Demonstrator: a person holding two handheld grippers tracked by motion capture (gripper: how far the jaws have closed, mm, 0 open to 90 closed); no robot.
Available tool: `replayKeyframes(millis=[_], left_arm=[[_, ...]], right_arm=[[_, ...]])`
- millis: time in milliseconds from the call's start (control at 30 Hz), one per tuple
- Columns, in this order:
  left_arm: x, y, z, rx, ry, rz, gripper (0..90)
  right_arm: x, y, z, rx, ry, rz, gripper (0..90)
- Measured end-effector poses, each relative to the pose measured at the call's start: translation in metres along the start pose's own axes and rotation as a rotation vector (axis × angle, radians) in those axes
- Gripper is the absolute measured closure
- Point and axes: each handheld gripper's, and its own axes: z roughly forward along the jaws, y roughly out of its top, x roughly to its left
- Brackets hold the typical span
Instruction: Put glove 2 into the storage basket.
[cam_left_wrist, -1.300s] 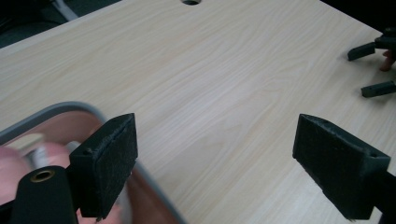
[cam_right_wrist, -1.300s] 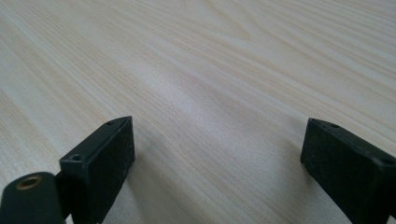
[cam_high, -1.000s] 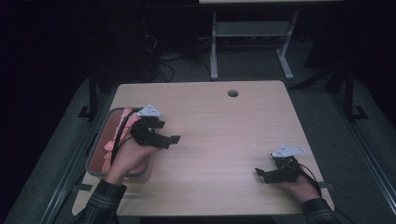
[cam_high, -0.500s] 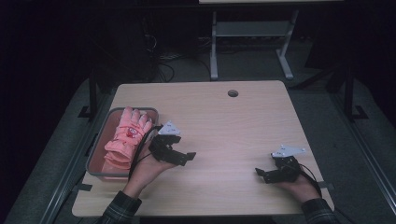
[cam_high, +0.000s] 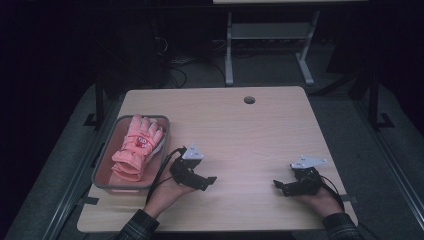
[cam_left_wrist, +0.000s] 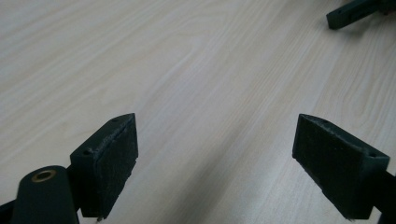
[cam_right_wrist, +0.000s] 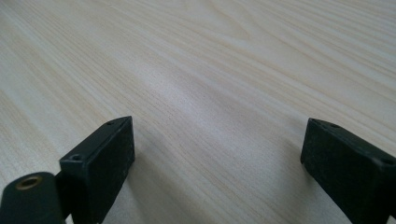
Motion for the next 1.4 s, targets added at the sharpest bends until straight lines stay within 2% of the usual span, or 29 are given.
replayKeyframes(millis=[300,467,533,1000,1400], left_arm=[[-0.004,-0.012,0.015,0.006,0.009,0.012,13.6],[-0.007,-0.016,0.022,0.009,0.01,0.038,13.6],[-0.009,-0.018,0.024,0.012,0.024,0.053,13.6],[-0.015,-0.025,0.037,0.017,0.044,0.099,12.9],[-0.014,-0.029,0.039,-0.023,0.024,0.097,12.7]], right_arm=[[0.0,0.0,0.0,-0.001,0.001,-0.003,9.2],[0.0,0.0,0.0,0.0,0.001,-0.001,9.2],[0.0,0.0,0.0,-0.001,0.001,-0.002,9.2],[0.0,0.0,0.0,-0.001,0.001,-0.003,9.2],[0.0,0.0,0.0,-0.001,0.001,-0.002,9.2]])
